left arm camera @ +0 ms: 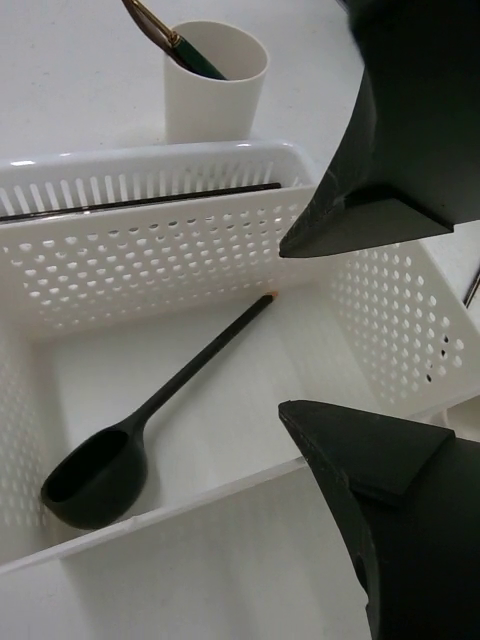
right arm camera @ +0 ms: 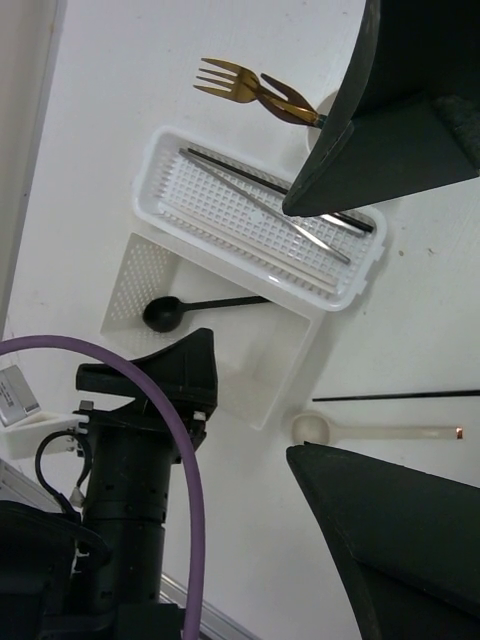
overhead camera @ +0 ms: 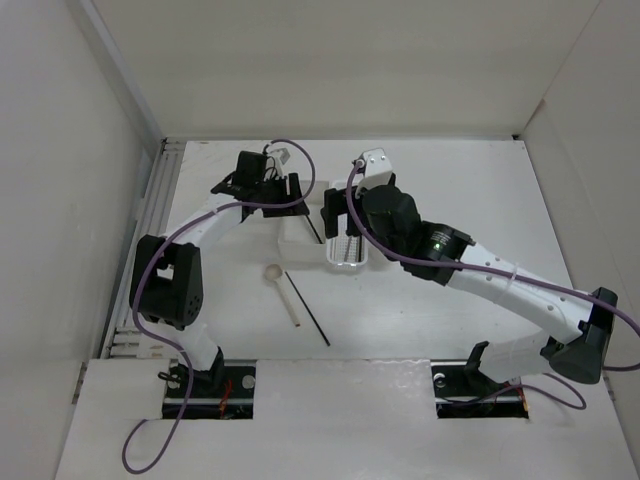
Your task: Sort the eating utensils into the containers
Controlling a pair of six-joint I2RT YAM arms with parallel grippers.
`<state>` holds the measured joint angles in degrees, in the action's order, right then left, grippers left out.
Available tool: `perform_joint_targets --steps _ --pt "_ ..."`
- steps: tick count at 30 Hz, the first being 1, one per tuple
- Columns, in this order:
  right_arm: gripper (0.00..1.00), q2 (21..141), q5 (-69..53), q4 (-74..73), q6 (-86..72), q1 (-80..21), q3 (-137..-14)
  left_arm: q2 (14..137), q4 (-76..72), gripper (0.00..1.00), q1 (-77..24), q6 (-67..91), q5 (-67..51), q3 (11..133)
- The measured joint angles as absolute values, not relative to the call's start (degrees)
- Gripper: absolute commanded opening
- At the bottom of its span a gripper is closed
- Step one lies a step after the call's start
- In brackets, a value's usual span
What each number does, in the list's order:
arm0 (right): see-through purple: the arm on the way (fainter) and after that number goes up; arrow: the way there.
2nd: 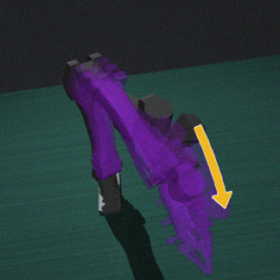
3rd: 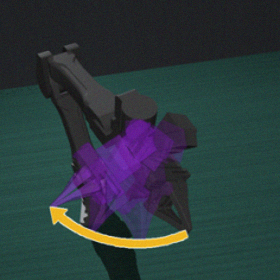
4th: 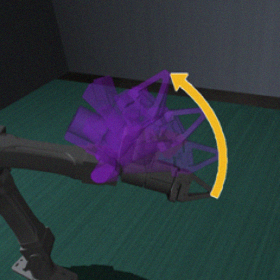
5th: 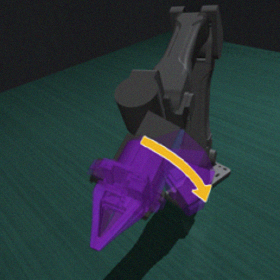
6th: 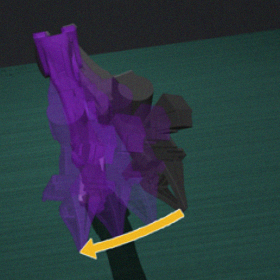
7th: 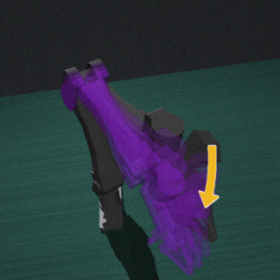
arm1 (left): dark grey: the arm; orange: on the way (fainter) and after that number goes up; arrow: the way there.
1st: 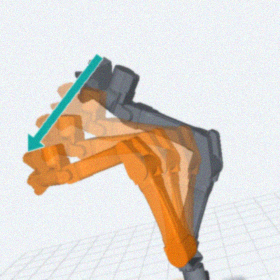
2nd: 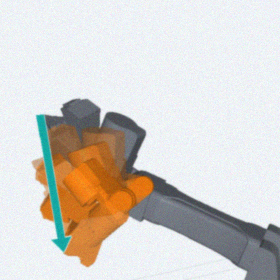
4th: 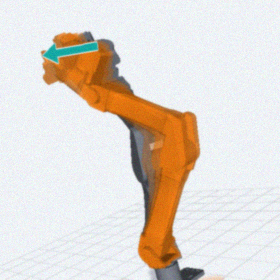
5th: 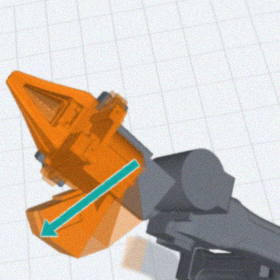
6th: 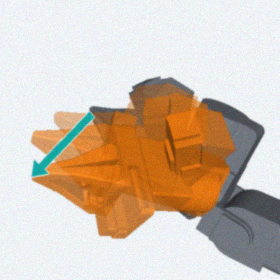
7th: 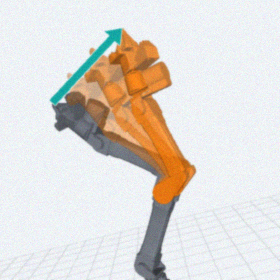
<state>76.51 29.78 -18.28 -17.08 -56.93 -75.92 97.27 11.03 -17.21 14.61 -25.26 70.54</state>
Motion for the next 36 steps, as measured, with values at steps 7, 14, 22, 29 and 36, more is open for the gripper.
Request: perform_joint_targets --steps 7,14,22,29,36 --pt "0.97 76.5 29.3 -19.8 -16.6 -56.9 -76.0 96.9 16.3 0.56 -17.2 13.9 -23.4 75.7" --pt "0.78 76.8 25.3 -25.7 -16.7 -58.3 -76.3 87.0 21.0 0.56 -16.9 11.3 -21.0 79.6" --pt "0.54 89.6 18.9 -29.9 -22.1 -66.4 -76.0 60.2 21.2 0.61 -13.0 11.4 -11.1 69.6" --pt "0.7 100.9 13.4 -29.2 -23.9 -67.5 -76.4 36.4 20.9 0.62 -13.0 13.0 -2.7 53.6" --pt "0.68 109.1 10.0 -25.3 -23.8 -67.4 -81.2 33.5 23.0 0.64 -12.1 13.1 1.5 52.9"
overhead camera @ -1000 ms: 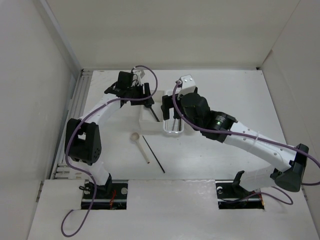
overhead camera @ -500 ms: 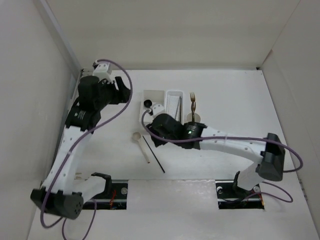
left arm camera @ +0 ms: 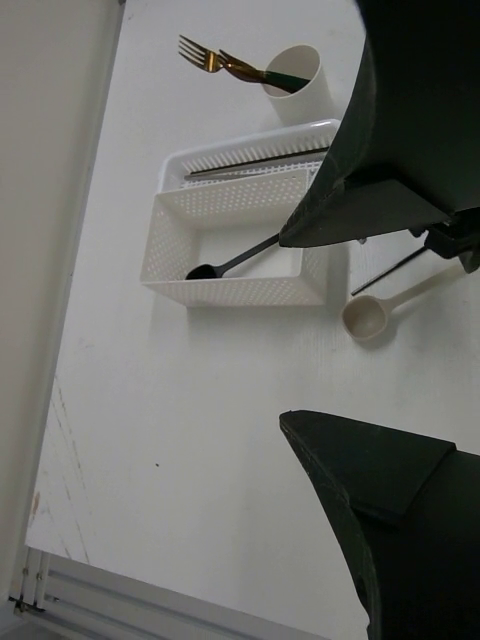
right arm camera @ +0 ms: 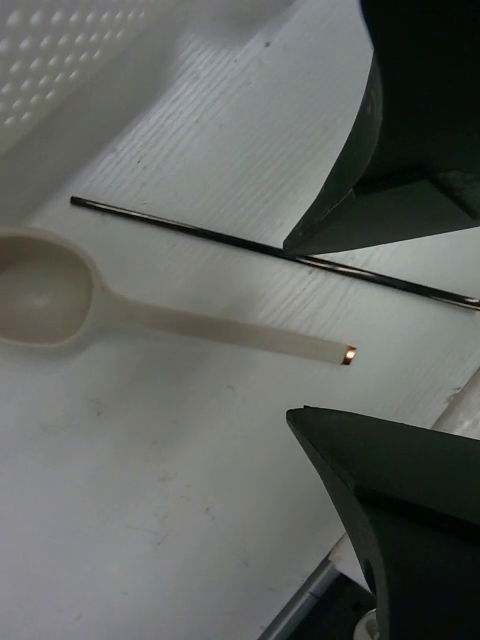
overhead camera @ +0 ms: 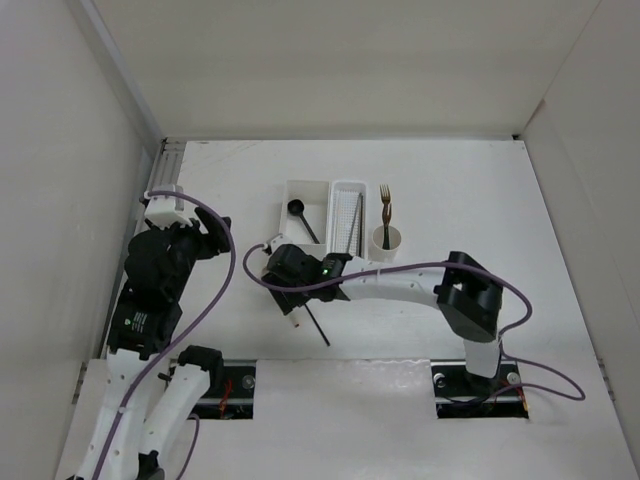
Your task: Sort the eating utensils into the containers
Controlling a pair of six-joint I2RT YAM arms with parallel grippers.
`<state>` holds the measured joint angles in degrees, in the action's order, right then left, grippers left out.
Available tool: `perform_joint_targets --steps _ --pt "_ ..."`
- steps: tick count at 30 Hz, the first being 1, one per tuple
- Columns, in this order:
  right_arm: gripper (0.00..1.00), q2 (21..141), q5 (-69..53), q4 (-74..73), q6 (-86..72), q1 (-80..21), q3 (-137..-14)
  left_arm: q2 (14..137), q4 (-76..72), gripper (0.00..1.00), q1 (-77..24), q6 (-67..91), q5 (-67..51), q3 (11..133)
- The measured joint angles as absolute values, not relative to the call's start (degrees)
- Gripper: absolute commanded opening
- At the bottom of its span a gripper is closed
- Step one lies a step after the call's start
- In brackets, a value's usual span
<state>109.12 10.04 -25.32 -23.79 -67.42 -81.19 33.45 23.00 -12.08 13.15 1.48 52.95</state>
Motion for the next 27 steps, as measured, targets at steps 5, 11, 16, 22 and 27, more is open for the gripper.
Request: perform_joint_targets --steps 5,11,16,22,27 --pt "0.62 115.8 9.3 -25.0 -23.8 -67.4 -86.7 32.7 24.1 0.64 -11.9 13.1 2.4 52.8" --pt "0.54 119.4 9.7 -25.2 -24.5 -67.4 -88.4 32.3 24.3 0.64 -11.9 13.1 2.4 52.8" --pt "0.34 120.2 10.5 -25.8 -25.5 -67.4 -89.7 32.4 24.3 0.65 -11.9 13.3 2.4 52.8" --pt "0.0 120.3 10.4 -25.3 -26.1 -67.4 -90.0 32.4 24.3 0.65 -11.9 13.4 2.4 52.8" --pt "0.0 120.0 10.0 -24.9 -26.2 -67.4 -90.0 32.4 24.3 0.65 -11.9 13.6 2.4 52.7"
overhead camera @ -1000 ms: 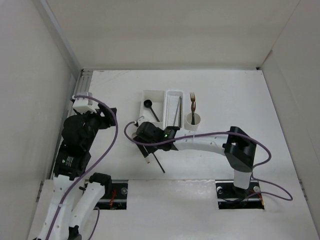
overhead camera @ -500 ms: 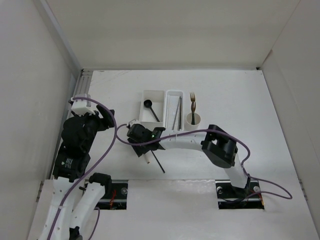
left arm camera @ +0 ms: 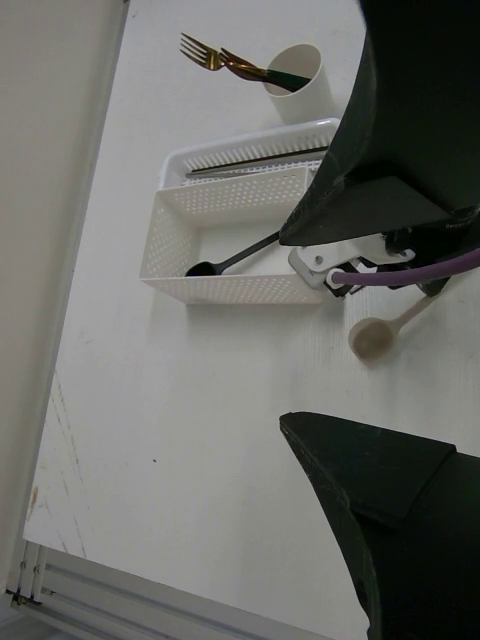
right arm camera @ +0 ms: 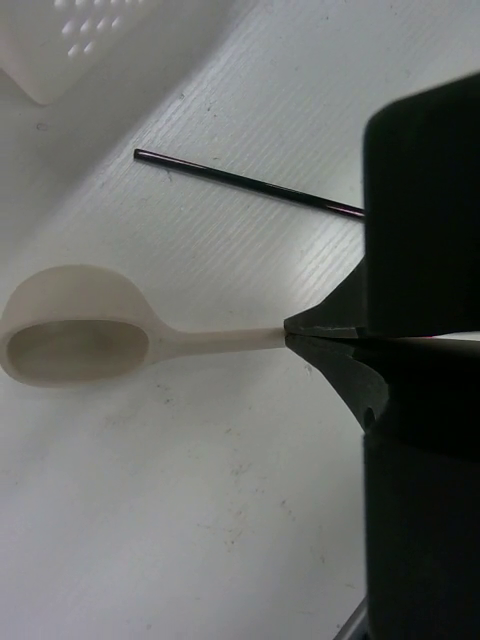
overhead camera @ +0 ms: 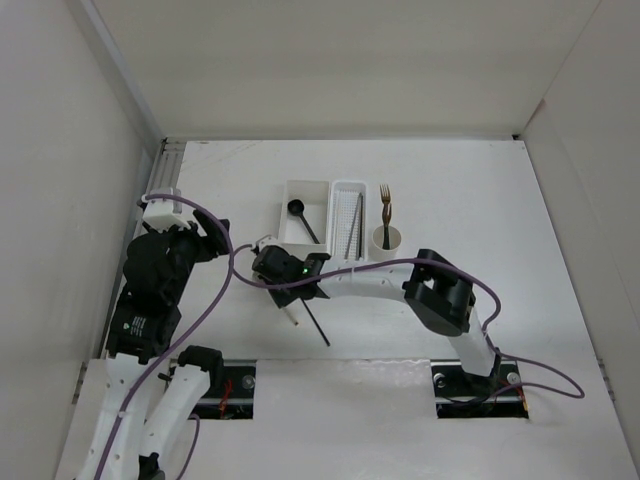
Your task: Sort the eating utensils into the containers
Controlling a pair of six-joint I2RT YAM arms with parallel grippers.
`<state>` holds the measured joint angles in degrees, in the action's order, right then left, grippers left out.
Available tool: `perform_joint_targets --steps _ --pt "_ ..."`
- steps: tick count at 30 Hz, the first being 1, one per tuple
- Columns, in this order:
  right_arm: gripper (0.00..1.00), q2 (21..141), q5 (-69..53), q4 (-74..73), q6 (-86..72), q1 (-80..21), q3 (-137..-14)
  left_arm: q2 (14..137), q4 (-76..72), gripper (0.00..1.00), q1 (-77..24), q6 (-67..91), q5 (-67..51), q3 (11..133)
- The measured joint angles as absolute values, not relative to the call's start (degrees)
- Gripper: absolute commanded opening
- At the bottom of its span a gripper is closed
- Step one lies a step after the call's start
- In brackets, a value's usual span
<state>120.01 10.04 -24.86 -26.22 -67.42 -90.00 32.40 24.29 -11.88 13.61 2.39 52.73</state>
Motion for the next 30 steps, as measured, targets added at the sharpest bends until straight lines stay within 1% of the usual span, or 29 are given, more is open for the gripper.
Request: perform_joint_targets --steps 8,14,15,16,19,20,21,29,30 --pt "0.0 115.9 9.0 -23.1 -25.7 -67.4 -90.1 32.4 24.4 0.65 -11.9 14.0 2.6 51.7" --pt "0.0 111.9 10.0 -22.2 -25.5 -67.4 -93.8 32.1 24.3 0.65 -11.9 14.1 3.8 51.7" --pt "0.04 111.8 10.3 -22.1 -25.5 -67.4 -94.9 32.0 24.3 0.65 -11.9 14.1 3.8 51.7" --pt "0.16 111.7 10.5 -22.0 -25.5 -67.4 -95.8 32.0 24.3 0.65 -11.9 14.1 3.9 51.7" --pt "0.7 112.4 11.0 -23.1 -25.5 -67.4 -98.0 31.9 24.3 0.65 -11.9 14.1 4.5 51.7" --pt "0.74 113.1 11.0 -23.6 -25.6 -67.4 -98.7 31.9 24.3 0.65 -11.9 14.1 4.6 51.7" --pt "0.75 114.2 11.1 -24.3 -25.3 -67.4 -99.5 31.9 24.3 0.66 -11.9 14.1 4.7 51.7" --pt "0.75 123.7 10.8 -29.7 -24.8 -67.4 -100.2 31.9 24.7 0.66 -11.9 13.9 6.5 51.2" --pt "0.74 124.2 10.8 -30.0 -24.9 -67.4 -100.0 31.9 24.9 0.66 -11.9 13.8 6.7 51.2"
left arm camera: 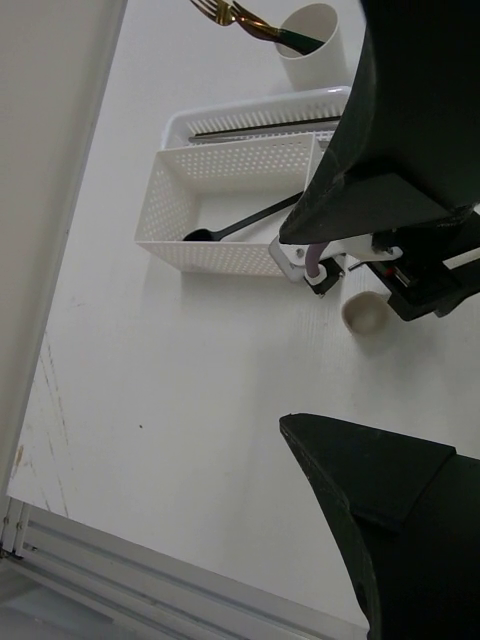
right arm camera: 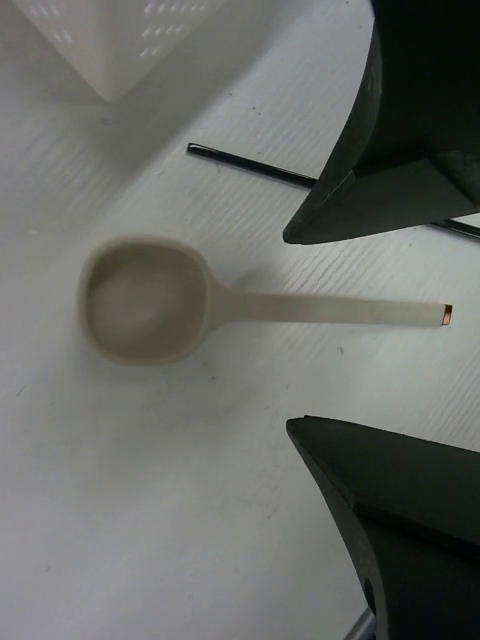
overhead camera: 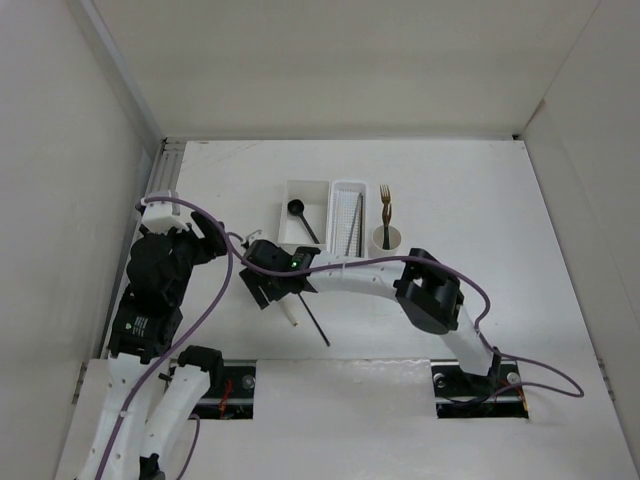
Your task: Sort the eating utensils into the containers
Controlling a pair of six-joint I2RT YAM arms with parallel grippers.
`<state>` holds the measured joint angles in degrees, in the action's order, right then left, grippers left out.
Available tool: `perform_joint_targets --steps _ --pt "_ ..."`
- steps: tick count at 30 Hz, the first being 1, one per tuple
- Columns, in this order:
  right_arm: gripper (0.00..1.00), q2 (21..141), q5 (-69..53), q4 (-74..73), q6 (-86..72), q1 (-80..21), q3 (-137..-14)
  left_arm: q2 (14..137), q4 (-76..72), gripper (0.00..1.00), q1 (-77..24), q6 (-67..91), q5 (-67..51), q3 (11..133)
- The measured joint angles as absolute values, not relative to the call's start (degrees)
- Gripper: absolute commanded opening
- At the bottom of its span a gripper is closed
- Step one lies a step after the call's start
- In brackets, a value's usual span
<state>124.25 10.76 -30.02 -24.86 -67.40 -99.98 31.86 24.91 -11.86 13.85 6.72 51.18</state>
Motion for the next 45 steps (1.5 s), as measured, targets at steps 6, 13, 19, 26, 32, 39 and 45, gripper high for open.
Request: perform_joint_targets --steps 6,13,19,26,32,39,45 --pt "0.47 124.6 10.5 -31.1 -24.6 -67.3 -99.4 31.9 25.1 0.66 -11.9 13.8 7.2 51.2" --pt "0.38 126.9 8.9 -30.9 -24.4 -67.2 -99.3 31.7 25.1 0.66 -11.9 13.9 7.4 51.2" --pt "0.0 127.3 8.3 -30.4 -24.1 -67.2 -99.3 31.7 25.1 0.67 -11.9 13.9 7.4 51.1" --pt "0.0 126.8 8.6 -30.5 -24.2 -67.2 -99.2 31.7 25.1 0.67 -11.9 13.9 7.5 51.1" --pt "0.0 118.5 10.2 -29.6 -24.8 -67.2 -99.2 31.6 24.8 0.67 -11.9 14.0 10.6 53.1" --pt "0.0 108.1 14.8 -24.2 -29.1 -63.5 -103.2 31.0 19.6 0.67 -11.9 14.0 14.4 57.6" --pt "0.0 112.9 20.9 -23.9 -30.7 -54.0 -112.6 30.9 19.3 0.67 -11.9 13.9 15.0 57.8"
